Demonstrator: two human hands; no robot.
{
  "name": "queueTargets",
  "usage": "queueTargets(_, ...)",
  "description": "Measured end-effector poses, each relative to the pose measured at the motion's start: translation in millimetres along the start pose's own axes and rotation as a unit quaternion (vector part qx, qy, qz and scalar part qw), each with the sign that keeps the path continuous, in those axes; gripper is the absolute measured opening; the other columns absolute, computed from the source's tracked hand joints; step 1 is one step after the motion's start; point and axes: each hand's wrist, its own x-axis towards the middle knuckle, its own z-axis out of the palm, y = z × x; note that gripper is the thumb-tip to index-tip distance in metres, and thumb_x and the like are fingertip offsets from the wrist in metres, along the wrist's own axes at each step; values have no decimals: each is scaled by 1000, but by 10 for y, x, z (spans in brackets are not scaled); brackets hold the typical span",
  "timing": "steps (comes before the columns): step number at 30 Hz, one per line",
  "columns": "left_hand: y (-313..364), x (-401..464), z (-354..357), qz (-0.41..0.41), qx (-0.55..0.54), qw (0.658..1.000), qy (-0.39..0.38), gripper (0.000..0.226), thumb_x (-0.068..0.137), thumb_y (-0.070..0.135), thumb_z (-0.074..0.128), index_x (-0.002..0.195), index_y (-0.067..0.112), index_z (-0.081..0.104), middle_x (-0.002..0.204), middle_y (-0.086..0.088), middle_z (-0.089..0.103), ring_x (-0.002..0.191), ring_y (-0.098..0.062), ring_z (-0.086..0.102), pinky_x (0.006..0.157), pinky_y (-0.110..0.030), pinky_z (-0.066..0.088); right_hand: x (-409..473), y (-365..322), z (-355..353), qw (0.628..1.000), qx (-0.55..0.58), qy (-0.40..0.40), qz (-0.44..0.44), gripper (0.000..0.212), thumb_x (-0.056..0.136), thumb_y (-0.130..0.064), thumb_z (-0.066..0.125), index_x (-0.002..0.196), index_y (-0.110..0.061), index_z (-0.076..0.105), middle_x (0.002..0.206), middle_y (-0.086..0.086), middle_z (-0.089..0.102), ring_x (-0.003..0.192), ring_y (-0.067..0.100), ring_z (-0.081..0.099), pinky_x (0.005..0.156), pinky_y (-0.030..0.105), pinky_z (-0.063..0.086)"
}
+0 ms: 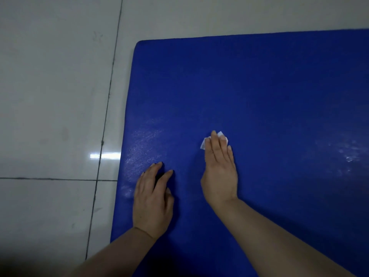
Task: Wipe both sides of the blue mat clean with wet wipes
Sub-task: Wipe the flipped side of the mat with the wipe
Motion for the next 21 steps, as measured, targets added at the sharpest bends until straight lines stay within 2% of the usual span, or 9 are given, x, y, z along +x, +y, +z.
queueTargets(2, -5, 31, -10, -3, -5, 1000, 7, 42, 83, 15, 38, 123, 20, 50, 135, -11, 48, 125, -29, 46, 99, -52, 42, -18, -171, 48, 999, 10, -10, -40, 67, 70, 16, 61, 134, 4, 48, 144, 19, 42, 137, 33, 33, 111, 46, 23)
queueTargets(4, -3, 121, -20, -1, -8, 1000, 13, 39, 83, 15, 39, 119, 19, 52, 131, -14, 52, 120, -31, 49, 96, -52, 45, -34, -354, 122, 994, 0, -34, -107, 50, 82, 3, 48, 132, 4, 52, 142, 18, 46, 134, 33, 39, 109, 46, 27)
queueTargets(6, -3, 278, -21, 3, -3, 1000, 24, 34, 85, 17, 40, 114, 11, 58, 129, -18, 54, 120, -30, 48, 96, -53, 45, -15, -423, 167, 986, -22, -59, -152, 50, 86, -10, 32, 129, 0, 56, 141, 14, 49, 133, 28, 43, 109, 42, 31)
queueTargets(8, -7, 485, -22, -4, 12, 999, 36, 36, 85, 17, 38, 109, 5, 63, 130, -21, 53, 122, -30, 44, 100, -57, 42, 24, -344, 141, 980, -32, -69, -184, 54, 84, -10, 27, 127, -1, 58, 139, 12, 51, 131, 26, 46, 108, 41, 36)
queueTargets(10, -23, 672, -6, -17, 38, 999, 34, 43, 84, 16, 34, 115, 5, 62, 135, -22, 50, 128, -31, 40, 107, -60, 34, 83, -157, 71, 983, -16, -55, -174, 52, 83, 0, 32, 128, 1, 57, 139, 14, 51, 131, 27, 45, 106, 45, 38)
queueTargets(13, -55, 784, 38, -32, 71, 997, 18, 51, 86, 18, 29, 126, 5, 57, 142, -20, 45, 134, -33, 37, 114, -50, 21, 268, 105, -44, 999, -11, -7, -46, 68, 69, 22, 55, 134, 2, 50, 143, 15, 45, 137, 28, 35, 110, 44, 27)
queueTargets(15, -66, 784, 56, -39, 69, 997, 13, 51, 87, 19, 29, 128, 5, 56, 143, -18, 45, 135, -32, 38, 115, -47, 20, 390, 104, -45, 1000, 4, -1, 12, 72, 68, 24, 58, 136, 3, 46, 147, 17, 40, 139, 28, 28, 113, 44, 21)
queueTargets(17, -68, 770, 61, -40, 65, 997, 14, 51, 87, 19, 30, 129, 5, 56, 143, -16, 45, 136, -29, 36, 116, -47, 20, 455, -32, 20, 1000, 11, -6, -3, 69, 69, 21, 60, 135, 5, 46, 146, 20, 40, 139, 33, 30, 113, 46, 20)
queueTargets(21, -84, 767, 53, -30, 61, 998, 12, 52, 86, 22, 33, 131, 6, 55, 144, -17, 45, 138, -25, 31, 116, -46, 20, 516, -440, 200, 989, -15, -54, -136, 62, 72, -1, 70, 131, 4, 51, 141, 19, 47, 133, 33, 42, 110, 44, 30)
